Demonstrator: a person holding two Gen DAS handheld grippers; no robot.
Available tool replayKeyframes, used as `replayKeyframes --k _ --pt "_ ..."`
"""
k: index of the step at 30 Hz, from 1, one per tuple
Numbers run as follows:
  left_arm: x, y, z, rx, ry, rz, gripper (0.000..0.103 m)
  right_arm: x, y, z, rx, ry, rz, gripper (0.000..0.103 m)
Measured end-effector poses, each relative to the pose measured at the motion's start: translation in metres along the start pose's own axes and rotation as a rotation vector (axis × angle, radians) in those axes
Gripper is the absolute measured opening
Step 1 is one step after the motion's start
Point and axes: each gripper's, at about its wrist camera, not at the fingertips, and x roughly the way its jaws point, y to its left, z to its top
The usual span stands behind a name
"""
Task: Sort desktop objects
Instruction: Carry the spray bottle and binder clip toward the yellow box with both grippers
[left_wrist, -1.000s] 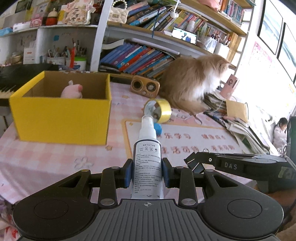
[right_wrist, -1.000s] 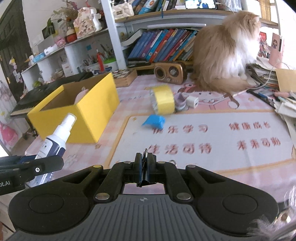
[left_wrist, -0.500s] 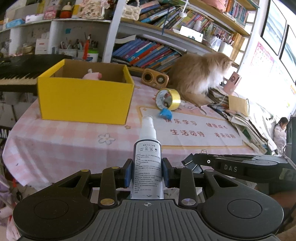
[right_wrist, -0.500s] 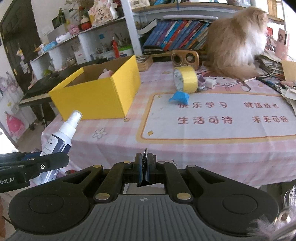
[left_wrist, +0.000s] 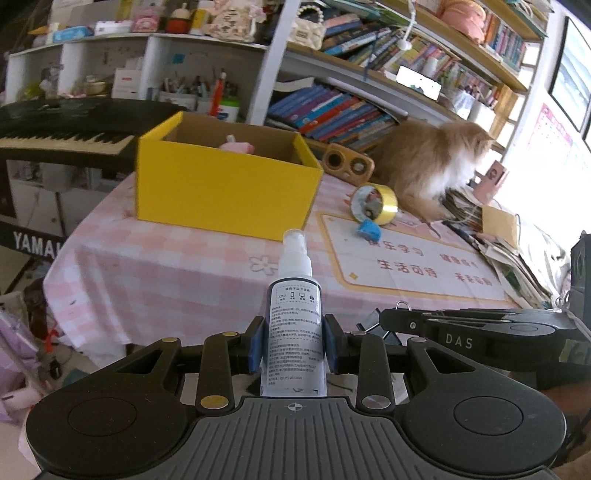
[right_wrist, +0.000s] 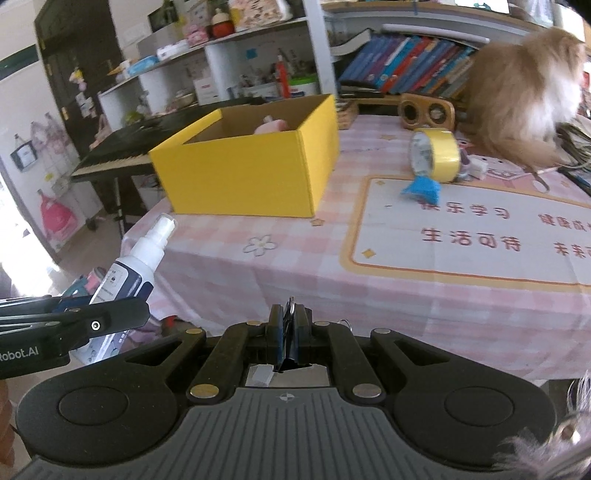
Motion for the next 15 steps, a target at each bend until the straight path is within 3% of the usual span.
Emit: replayKeyframes --k 15 --pt "-0.021 0.029 0.000 -0.057 -0.048 0.081 0.031 0.018 0.039 0.012 -0.094 0.013 0.092 0.005"
